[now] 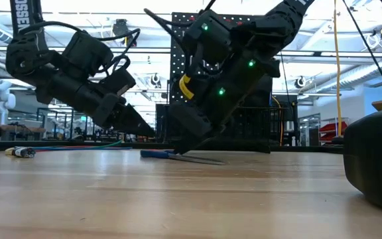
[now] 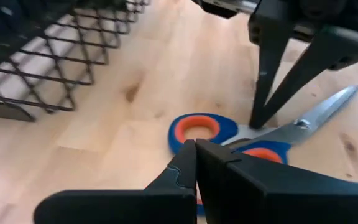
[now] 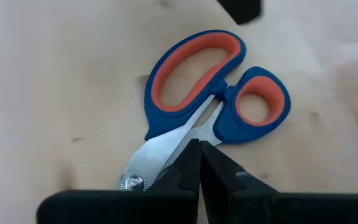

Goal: Hang tools onto peg board
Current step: Put the scissor into the black bin on the pegboard

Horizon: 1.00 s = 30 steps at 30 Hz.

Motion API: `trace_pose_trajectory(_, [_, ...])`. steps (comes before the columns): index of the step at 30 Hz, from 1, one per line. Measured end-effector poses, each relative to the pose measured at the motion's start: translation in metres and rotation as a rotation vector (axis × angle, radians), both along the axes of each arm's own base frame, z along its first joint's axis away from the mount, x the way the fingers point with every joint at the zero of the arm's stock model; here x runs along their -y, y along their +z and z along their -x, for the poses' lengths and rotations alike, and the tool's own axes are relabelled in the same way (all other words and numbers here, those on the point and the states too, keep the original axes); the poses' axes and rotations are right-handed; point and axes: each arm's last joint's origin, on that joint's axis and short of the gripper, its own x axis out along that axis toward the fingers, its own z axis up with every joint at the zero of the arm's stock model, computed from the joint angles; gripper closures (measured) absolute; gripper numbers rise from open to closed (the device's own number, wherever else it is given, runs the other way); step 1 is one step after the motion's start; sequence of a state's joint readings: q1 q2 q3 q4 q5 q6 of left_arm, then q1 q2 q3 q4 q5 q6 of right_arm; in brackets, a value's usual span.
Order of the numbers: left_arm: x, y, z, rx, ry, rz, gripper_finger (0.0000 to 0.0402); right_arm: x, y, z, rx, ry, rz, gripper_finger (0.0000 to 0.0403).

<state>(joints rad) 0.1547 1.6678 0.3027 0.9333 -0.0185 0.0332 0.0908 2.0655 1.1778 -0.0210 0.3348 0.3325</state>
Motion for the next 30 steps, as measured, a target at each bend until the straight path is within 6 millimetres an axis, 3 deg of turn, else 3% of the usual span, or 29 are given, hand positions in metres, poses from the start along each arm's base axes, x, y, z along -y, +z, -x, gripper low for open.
trace_pose_trajectory(4, [0.002,-0.006,-0.006,-0.020,-0.042,0.048,0.0401,-0.011,-0.001,0.001,-0.002,0.031,-0.002,0.0403])
trace_pose_trajectory(8, [0.008,-0.008,-0.019,-0.021,-0.072,0.049,0.0401,-0.020,0.005,0.004,0.003,0.023,0.103,0.0403])
trace_pose_trajectory(14, [0.013,-0.005,-0.034,-0.033,-0.021,-0.008,0.0401,-0.035,0.038,0.009,0.087,0.050,0.136,0.0403])
trace_pose_trajectory(20, [0.014,-0.002,-0.038,-0.034,0.030,-0.049,0.0401,-0.046,0.055,0.015,0.115,0.071,0.135,0.0403])
trace_pose_trajectory(30, [0.013,-0.013,-0.041,-0.082,0.042,-0.053,0.0401,-0.050,0.056,0.016,0.115,0.079,0.138,0.0403])
